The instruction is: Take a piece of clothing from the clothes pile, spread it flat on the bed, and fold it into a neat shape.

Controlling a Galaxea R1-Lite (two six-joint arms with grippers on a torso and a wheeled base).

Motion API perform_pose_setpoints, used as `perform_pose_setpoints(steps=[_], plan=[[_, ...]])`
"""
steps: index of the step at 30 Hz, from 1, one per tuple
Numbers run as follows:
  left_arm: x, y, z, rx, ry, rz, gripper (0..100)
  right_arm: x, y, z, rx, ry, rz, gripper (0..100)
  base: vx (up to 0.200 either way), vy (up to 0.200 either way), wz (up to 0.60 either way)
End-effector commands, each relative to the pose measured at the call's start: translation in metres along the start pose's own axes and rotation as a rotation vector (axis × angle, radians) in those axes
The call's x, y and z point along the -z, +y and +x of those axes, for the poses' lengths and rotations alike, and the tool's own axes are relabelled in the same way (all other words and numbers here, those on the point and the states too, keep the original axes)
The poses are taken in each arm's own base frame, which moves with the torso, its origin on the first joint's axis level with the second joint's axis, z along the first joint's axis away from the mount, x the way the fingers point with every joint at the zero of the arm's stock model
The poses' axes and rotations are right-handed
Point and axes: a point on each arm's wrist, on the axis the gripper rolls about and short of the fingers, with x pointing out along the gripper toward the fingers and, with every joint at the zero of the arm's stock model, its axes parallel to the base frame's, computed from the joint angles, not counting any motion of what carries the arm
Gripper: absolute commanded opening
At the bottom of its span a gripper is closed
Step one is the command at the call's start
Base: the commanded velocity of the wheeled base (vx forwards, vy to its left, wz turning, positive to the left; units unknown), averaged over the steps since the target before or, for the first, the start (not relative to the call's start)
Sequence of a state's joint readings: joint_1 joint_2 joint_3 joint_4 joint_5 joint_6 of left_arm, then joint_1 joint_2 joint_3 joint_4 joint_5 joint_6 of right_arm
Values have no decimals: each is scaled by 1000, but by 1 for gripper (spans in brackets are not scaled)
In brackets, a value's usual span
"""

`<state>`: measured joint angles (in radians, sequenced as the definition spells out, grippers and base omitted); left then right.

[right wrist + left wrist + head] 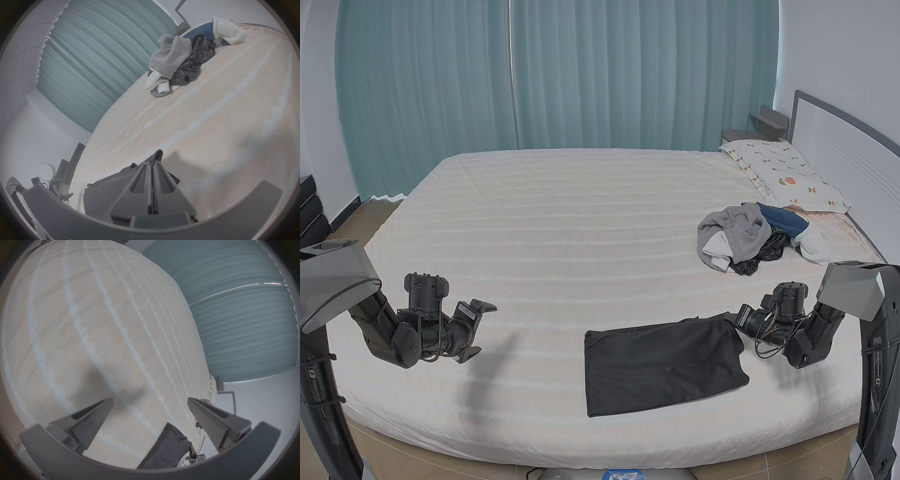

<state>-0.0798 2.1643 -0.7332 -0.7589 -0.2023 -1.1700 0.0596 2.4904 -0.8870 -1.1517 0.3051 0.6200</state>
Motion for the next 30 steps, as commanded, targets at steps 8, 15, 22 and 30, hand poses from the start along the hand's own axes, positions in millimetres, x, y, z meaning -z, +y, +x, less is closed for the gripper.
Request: perform_pose_setpoints(steps=[8,15,22,30], plan=[[0,0,0,-1,1,-1,100,2,-2,2,7,10,4,0,0,0,0],[0,0,0,-1,1,-1,100,-4,-3,-5,11,-11,7,100,0,0,0],[2,0,1,-1,3,4,100,-17,5,-30,14,-39,14,100,0,0,0],[14,-5,-2,7,26,25,100,-31,29,-46,44,-131,-14,100,-100,0,0]])
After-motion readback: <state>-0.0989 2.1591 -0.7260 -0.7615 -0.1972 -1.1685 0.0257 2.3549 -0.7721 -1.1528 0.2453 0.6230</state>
